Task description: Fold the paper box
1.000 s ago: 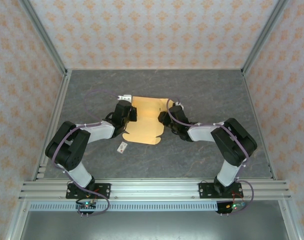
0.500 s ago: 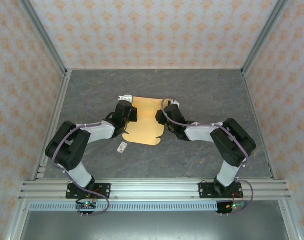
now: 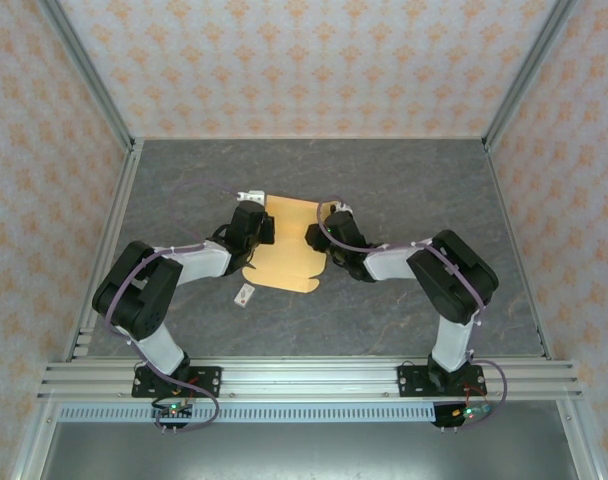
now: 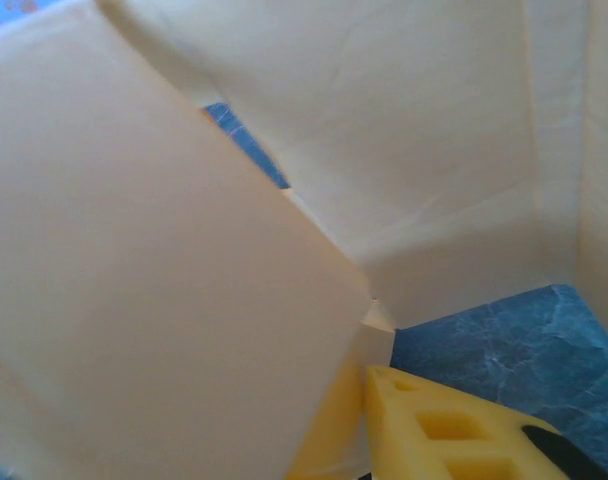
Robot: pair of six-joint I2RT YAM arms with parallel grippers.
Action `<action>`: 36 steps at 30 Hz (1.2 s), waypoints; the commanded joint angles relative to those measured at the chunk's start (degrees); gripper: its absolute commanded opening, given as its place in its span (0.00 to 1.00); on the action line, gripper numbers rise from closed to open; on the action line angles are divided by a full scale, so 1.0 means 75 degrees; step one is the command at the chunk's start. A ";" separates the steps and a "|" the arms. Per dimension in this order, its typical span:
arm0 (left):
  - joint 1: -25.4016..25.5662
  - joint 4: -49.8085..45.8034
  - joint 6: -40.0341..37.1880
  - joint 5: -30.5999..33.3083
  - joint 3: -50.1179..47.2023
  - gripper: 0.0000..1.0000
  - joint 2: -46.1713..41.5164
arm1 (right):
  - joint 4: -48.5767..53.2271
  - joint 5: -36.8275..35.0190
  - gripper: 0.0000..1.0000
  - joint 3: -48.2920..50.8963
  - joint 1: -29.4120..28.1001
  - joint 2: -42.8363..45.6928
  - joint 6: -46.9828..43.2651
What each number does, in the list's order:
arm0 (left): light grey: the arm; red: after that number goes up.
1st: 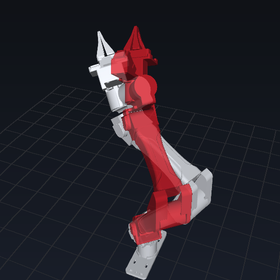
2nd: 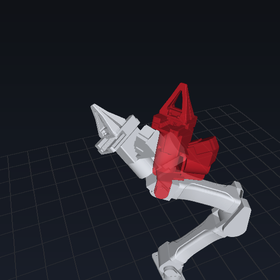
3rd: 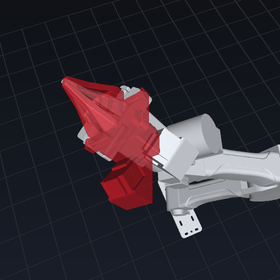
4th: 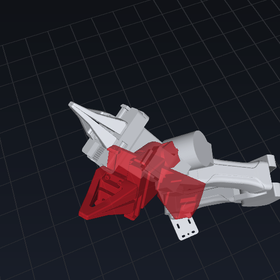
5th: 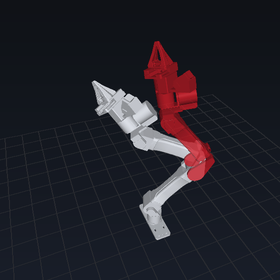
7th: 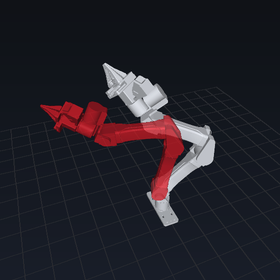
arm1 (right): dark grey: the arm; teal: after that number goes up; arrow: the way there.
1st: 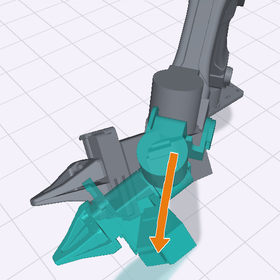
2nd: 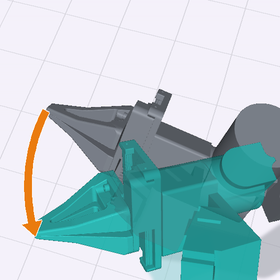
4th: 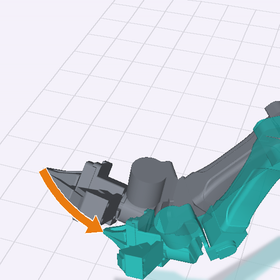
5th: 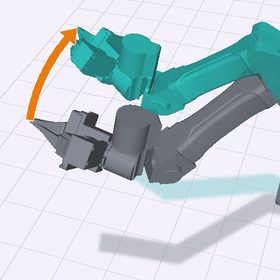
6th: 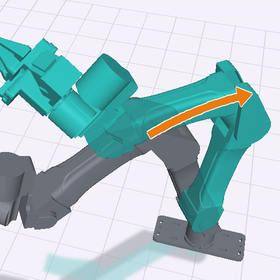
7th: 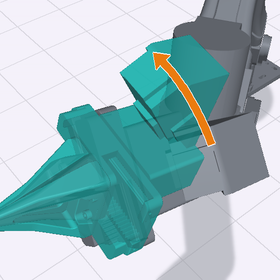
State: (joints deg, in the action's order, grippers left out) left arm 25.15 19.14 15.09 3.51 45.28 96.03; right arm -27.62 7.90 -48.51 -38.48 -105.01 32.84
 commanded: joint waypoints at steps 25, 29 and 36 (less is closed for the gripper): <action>0.0167 0.0135 0.0124 0.0250 0.0252 0.00 0.0079 | 0.1118 0.0515 0.55 -0.0306 -0.0093 0.0532 -0.1419; 0.0162 0.0071 0.0150 0.0397 0.0317 0.00 0.0087 | 0.1832 0.0215 0.62 -0.0109 -0.0041 0.1275 -0.1847; 0.0148 0.0073 0.0222 0.0591 0.0377 0.00 0.0114 | 0.3067 0.0168 0.68 0.0259 0.0244 0.2799 -0.2527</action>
State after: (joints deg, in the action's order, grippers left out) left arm 26.15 18.44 15.44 5.48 46.63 96.51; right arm -10.96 10.61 -47.83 -37.87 -88.31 17.82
